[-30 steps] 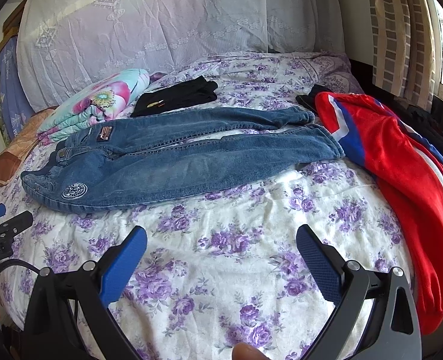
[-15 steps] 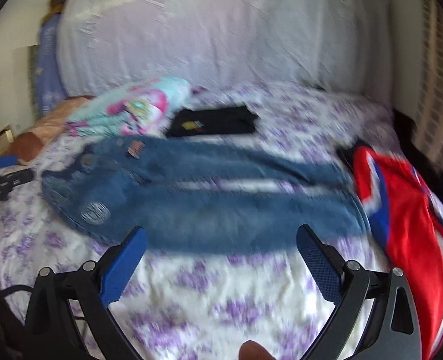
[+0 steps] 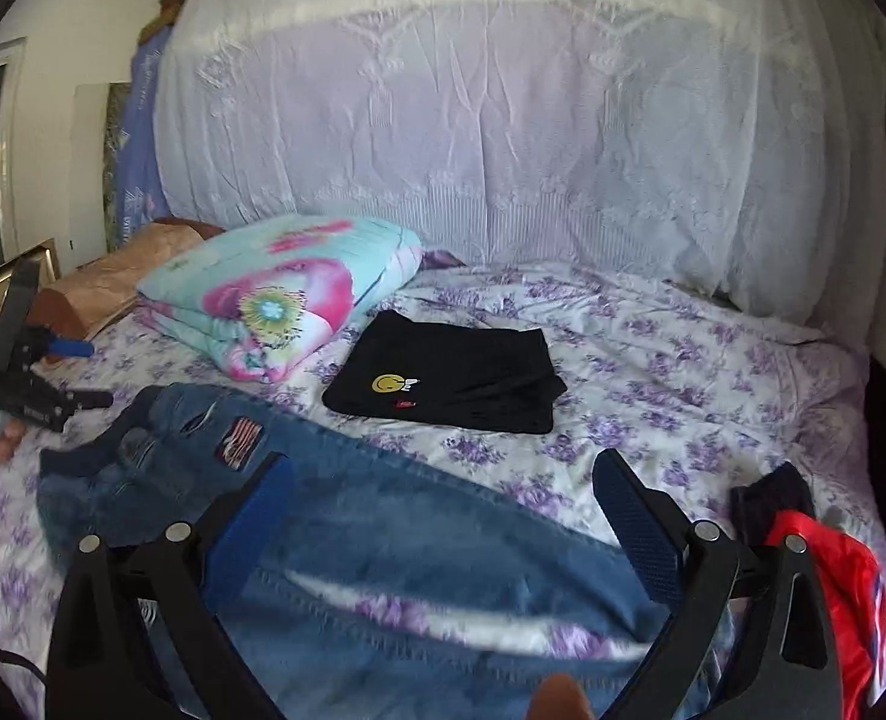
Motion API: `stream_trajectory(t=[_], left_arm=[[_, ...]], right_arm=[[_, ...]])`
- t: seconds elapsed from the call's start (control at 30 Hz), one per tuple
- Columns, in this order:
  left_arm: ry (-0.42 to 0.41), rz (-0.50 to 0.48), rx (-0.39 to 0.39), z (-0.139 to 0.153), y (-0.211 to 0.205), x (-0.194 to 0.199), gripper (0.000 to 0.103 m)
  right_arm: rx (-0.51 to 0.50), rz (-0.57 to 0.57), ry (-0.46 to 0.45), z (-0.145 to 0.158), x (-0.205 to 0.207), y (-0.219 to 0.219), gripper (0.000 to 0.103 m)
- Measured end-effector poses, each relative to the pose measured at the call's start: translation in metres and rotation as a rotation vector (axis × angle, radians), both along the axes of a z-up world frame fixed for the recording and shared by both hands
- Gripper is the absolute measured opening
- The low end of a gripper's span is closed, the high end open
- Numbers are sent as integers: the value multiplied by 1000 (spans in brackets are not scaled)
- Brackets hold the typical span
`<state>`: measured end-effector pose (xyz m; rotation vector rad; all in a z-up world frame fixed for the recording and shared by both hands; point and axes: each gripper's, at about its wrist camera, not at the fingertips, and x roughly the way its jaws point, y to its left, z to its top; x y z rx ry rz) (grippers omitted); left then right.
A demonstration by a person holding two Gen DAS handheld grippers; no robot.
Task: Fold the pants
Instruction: 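Grasp the jeans waistband with the left tool while the right tool grasps a leg hem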
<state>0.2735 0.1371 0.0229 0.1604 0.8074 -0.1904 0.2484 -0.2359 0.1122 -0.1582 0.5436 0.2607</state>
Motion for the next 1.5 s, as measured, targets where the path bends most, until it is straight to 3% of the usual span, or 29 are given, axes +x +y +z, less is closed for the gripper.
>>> stream_trajectory(t=[0.1,0.2,0.3,0.53,0.67,0.73,0.8,0.87,0.9,1.0,1.1,1.2,1.33,1.43,1.5], left_arm=[[69,-15,-41,-18,3,32,99],[120,-42,-55,-39,9,58,99],[175,-52,-76,-57,21,72,99],[270,-137,-115,-88,34,99,99],[324,-188,-210,-95,39,114,95],[333,-219,-219,-95,37,120,92],[340,-240,-213,-96,34,126,91],[343,-246,-214,-98,33,130,77],[348,-267,-228,-97,31,129,65],[313,-281,-198,-86,25,120,47],[204,-289,-82,-59,12,97,45],[141,-307,-53,-30,9,74,44],[42,-369,-26,4,13,11,44],[9,-397,-28,4,15,-33,43],[-5,-404,-24,-4,19,-62,43]], right_arm=[[60,87,160,-14,71,14,95],[-3,164,292,-48,121,40,79],[-73,249,412,-88,156,67,75],[-173,416,570,-151,208,100,74],[-168,493,656,-167,224,106,65],[-186,535,685,-172,222,109,57],[-169,557,720,-175,222,109,28],[-161,580,729,-174,217,110,12],[-173,588,721,-172,213,111,7],[-164,587,676,-159,196,108,6],[-160,587,601,-133,174,105,6],[-172,600,504,-94,131,98,6],[-184,633,397,-44,55,83,6],[-187,674,367,-34,-9,82,6],[-201,699,364,-46,-49,81,6]])
